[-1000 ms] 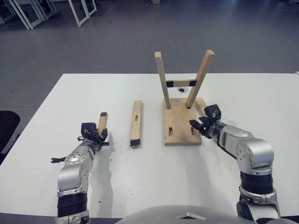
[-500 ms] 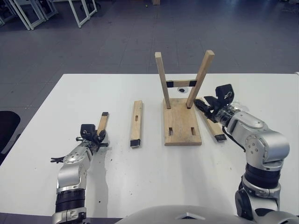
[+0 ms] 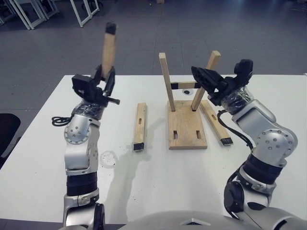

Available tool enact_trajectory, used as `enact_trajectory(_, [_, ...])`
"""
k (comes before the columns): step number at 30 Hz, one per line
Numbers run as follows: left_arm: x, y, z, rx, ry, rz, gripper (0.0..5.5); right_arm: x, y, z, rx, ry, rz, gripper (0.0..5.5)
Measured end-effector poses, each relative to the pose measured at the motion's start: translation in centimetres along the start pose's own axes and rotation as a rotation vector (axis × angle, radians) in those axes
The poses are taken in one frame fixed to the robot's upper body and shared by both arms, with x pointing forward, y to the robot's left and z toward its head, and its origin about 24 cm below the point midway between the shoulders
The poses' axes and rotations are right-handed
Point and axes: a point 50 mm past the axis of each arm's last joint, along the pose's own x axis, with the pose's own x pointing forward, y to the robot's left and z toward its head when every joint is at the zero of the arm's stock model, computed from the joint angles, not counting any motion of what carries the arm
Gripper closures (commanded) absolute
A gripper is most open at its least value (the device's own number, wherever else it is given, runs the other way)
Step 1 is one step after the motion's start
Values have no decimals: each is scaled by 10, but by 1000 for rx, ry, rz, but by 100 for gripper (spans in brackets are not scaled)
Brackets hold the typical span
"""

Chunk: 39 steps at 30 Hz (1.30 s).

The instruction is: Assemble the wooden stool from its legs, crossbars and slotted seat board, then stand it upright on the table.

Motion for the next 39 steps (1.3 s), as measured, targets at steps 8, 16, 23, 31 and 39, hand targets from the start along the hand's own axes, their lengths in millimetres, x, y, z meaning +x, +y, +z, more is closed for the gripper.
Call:
enact_trajectory(8, [8,-47,12,106,-110,-318,419,5,28,2,183,17,203,180])
enact_trajectory(16, [2,-66,15,164,-168,-463,419,13,38,8,283,10,254,200])
enact_trajectory(23, [-1,-62,14,292,-198,-475,419,15,42,14,293,3,269,333])
enact_trajectory(31, [-1,-62,13,283,-204,-474,419,11,36,12,229,46,244,468])
enact_trajectory(39, [0,-60,11,213,-173,-517,369,10,29,12,208,79,258,508])
